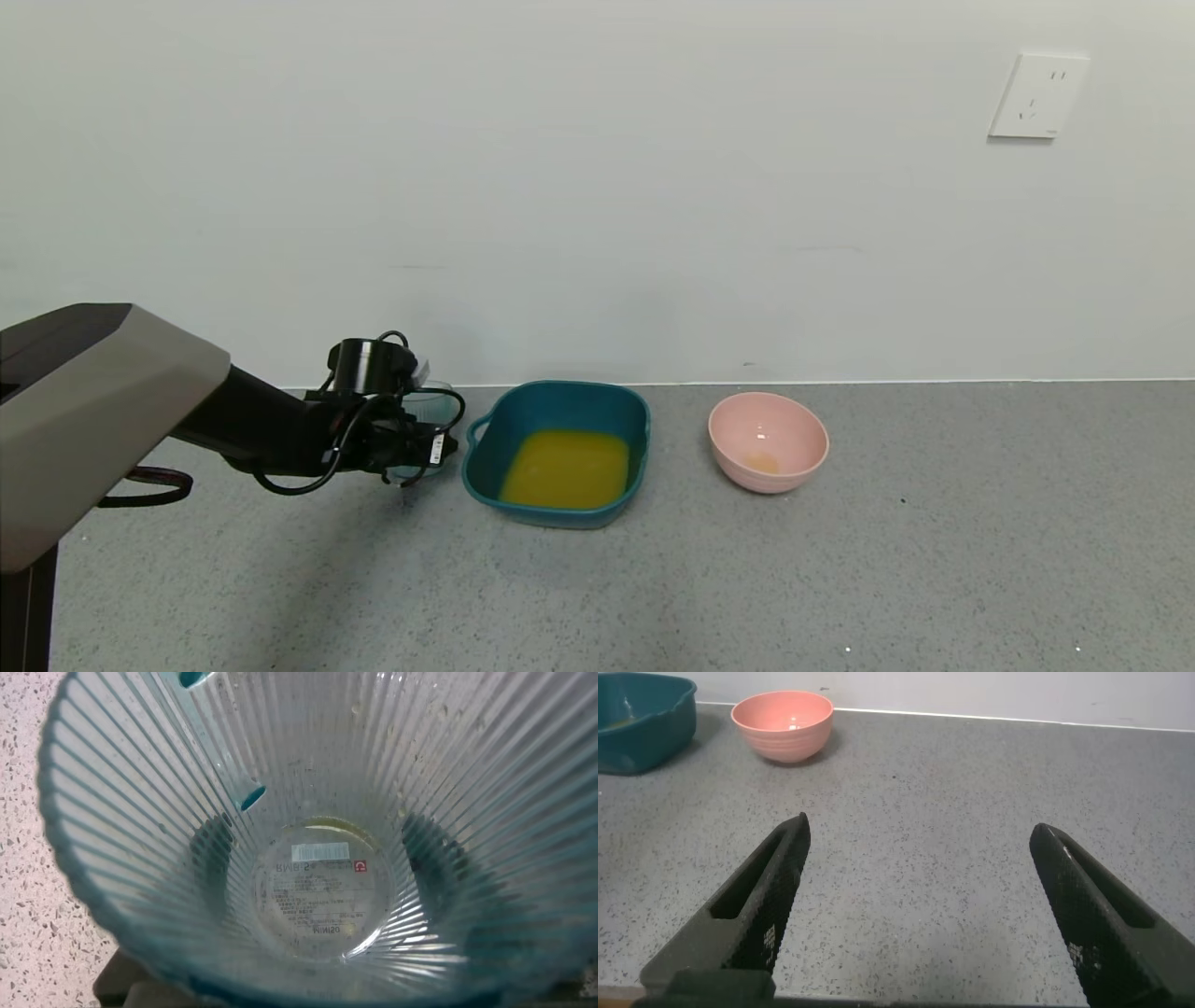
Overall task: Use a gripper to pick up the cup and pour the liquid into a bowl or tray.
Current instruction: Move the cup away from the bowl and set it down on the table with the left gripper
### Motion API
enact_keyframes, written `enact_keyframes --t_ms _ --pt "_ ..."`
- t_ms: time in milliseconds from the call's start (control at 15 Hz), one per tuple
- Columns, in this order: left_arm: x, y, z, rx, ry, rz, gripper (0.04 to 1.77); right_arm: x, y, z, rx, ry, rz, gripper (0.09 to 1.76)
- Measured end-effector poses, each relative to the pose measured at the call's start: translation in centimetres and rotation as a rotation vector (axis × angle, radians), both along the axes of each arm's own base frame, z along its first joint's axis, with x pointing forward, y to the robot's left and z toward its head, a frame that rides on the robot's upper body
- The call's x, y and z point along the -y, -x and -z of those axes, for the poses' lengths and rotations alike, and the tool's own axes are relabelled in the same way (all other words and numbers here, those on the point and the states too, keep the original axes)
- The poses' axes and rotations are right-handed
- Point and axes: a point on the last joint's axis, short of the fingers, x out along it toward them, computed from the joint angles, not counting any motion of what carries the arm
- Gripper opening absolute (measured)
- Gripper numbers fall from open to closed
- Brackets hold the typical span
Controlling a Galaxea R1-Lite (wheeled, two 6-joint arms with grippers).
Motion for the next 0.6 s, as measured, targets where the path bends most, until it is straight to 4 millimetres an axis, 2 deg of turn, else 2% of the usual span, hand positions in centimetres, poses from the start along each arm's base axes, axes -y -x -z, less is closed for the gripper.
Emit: enact_keyframes --t_ms 200,600 --pt "-0.11 0.01 -0.01 -0.002 0.001 -0.003 1.44 0.0 0.0 0.0 0.0 0.0 0.0 1.71" --pt "-0.22 -0.04 -0.41 0.01 0.002 -0.009 1.59 0.0 0.0 0.0 0.0 0.0 0.0 1.71"
